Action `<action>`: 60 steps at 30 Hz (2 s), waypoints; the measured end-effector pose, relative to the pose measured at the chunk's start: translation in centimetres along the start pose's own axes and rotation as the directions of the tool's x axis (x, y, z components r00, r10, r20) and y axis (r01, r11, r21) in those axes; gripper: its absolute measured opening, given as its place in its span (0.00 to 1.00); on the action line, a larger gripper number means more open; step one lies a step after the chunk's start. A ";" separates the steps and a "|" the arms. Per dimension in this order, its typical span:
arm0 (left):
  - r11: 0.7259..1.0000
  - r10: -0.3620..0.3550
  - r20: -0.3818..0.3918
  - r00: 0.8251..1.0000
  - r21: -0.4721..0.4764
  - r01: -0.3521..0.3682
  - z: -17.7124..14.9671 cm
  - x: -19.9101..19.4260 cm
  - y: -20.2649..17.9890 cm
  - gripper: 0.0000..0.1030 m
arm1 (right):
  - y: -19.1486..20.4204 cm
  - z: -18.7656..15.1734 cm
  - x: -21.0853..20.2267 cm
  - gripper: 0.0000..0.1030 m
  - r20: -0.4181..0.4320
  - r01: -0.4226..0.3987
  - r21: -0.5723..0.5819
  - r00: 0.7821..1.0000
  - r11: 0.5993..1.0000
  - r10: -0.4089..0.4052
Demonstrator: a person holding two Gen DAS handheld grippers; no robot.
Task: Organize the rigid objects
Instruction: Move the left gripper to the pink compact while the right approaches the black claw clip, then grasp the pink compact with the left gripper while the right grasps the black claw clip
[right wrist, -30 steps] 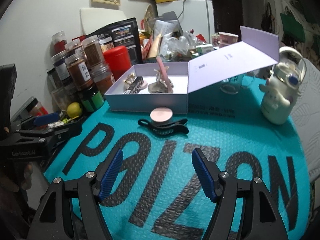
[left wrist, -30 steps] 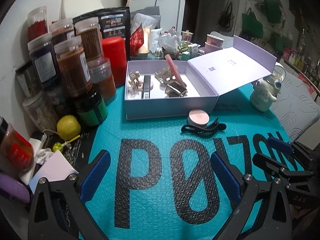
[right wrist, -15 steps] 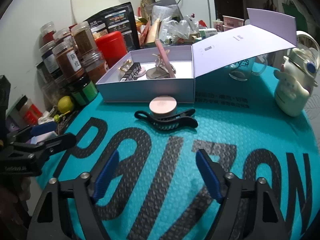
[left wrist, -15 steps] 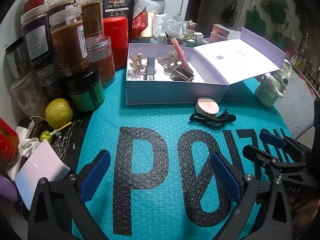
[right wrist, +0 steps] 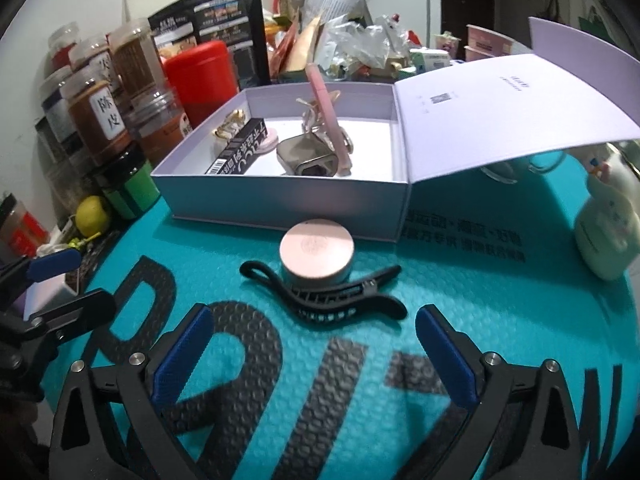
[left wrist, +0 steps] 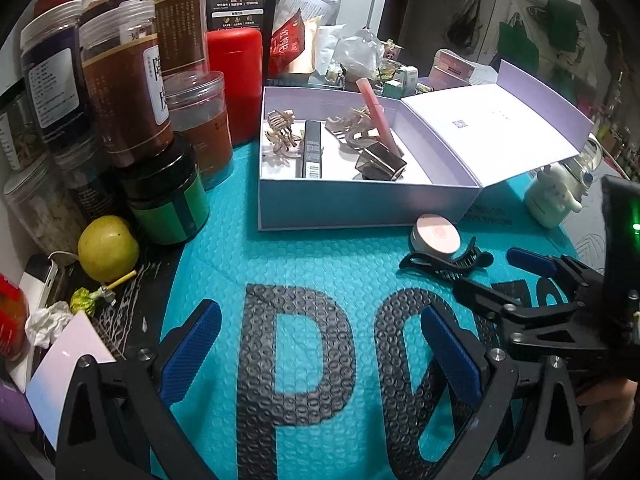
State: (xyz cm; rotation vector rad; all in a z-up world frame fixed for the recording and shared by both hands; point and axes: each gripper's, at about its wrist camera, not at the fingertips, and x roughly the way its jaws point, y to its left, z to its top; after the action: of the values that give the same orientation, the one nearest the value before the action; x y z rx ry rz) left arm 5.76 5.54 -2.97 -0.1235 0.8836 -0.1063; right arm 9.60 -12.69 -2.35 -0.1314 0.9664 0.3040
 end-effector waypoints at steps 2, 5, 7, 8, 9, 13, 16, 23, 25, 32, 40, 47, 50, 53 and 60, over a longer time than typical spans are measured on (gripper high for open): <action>1.000 -0.002 0.001 1.000 -0.006 0.002 0.3 0.2 0.1 0.99 | 0.0 0.4 0.9 1.00 -0.018 0.015 0.010 1.000 1.000 -0.015; 1.000 0.001 0.004 1.000 -0.013 -0.001 0.8 0.4 0.3 0.99 | -0.1 0.9 1.8 1.00 -0.026 0.040 0.040 0.999 0.998 -0.039; 1.000 0.003 0.006 1.000 -0.016 -0.002 1.1 0.5 0.5 0.99 | 0.0 1.2 2.1 1.00 -0.018 0.043 0.050 0.999 0.998 -0.042; 1.000 0.003 0.006 1.000 -0.018 -0.002 1.2 0.6 0.6 0.99 | 0.0 1.4 2.2 1.00 -0.016 0.047 0.051 0.999 0.998 -0.046; 1.000 0.002 0.005 1.000 -0.021 -0.002 1.3 0.7 0.7 0.99 | 0.1 1.6 2.5 1.00 -0.020 0.051 0.052 0.999 0.997 -0.050; 1.000 -0.003 0.003 1.000 -0.029 0.003 1.7 0.9 0.9 0.99 | 0.0 1.8 3.6 1.00 -0.053 0.073 0.085 0.996 0.994 -0.069; 1.000 0.001 0.000 1.000 -0.024 -0.001 1.8 1.1 0.8 0.99 | -0.4 1.6 4.5 1.00 -0.084 0.083 0.106 0.994 0.991 -0.075; 1.000 -0.010 -0.007 1.000 -0.012 0.010 2.0 1.5 0.2 0.99 | -0.6 0.7 3.7 0.91 -0.067 0.082 0.068 0.995 0.994 -0.078; 1.000 -0.016 -0.008 1.000 -0.008 0.016 2.0 1.6 -0.2 0.99 | -0.9 0.6 3.3 0.82 -0.062 0.092 0.066 0.994 0.994 -0.088; 1.000 -0.025 -0.007 1.000 0.018 0.026 2.1 1.4 -1.3 0.99 | -1.6 0.0 2.3 0.62 -0.060 0.047 0.055 0.997 0.997 -0.044; 0.998 -0.046 -0.013 0.999 0.031 0.047 2.0 1.4 -2.5 0.99 | -2.4 -1.5 0.8 0.16 -0.068 -0.022 0.047 0.997 0.999 0.025; 0.997 -0.057 -0.016 0.998 0.051 0.058 1.8 1.3 -3.8 0.99 | -3.7 -2.9 -0.6 0.07 -0.064 -0.086 0.058 0.994 0.995 0.090; 0.996 -0.068 -0.018 0.997 0.058 0.069 1.7 1.5 -4.4 0.99 | -4.2 -3.8 -1.7 0.07 -0.066 -0.094 0.057 0.993 0.994 0.098; 0.994 -0.085 -0.022 0.996 0.065 0.087 1.7 1.6 -5.1 0.99 | -4.8 -4.6 -2.5 0.07 -0.070 -0.093 0.067 0.993 0.993 0.097; 0.984 -0.142 -0.030 0.989 0.103 0.144 1.7 2.6 -7.5 0.99 | -7.2 -6.4 -4.8 0.07 -0.073 -0.046 0.097 0.996 0.994 0.053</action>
State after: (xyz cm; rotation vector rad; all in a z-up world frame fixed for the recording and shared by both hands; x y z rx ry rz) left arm 8.38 -2.10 -2.72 -0.0879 0.8897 -0.2880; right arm 4.21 -22.02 -2.18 -0.0319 1.0587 0.2994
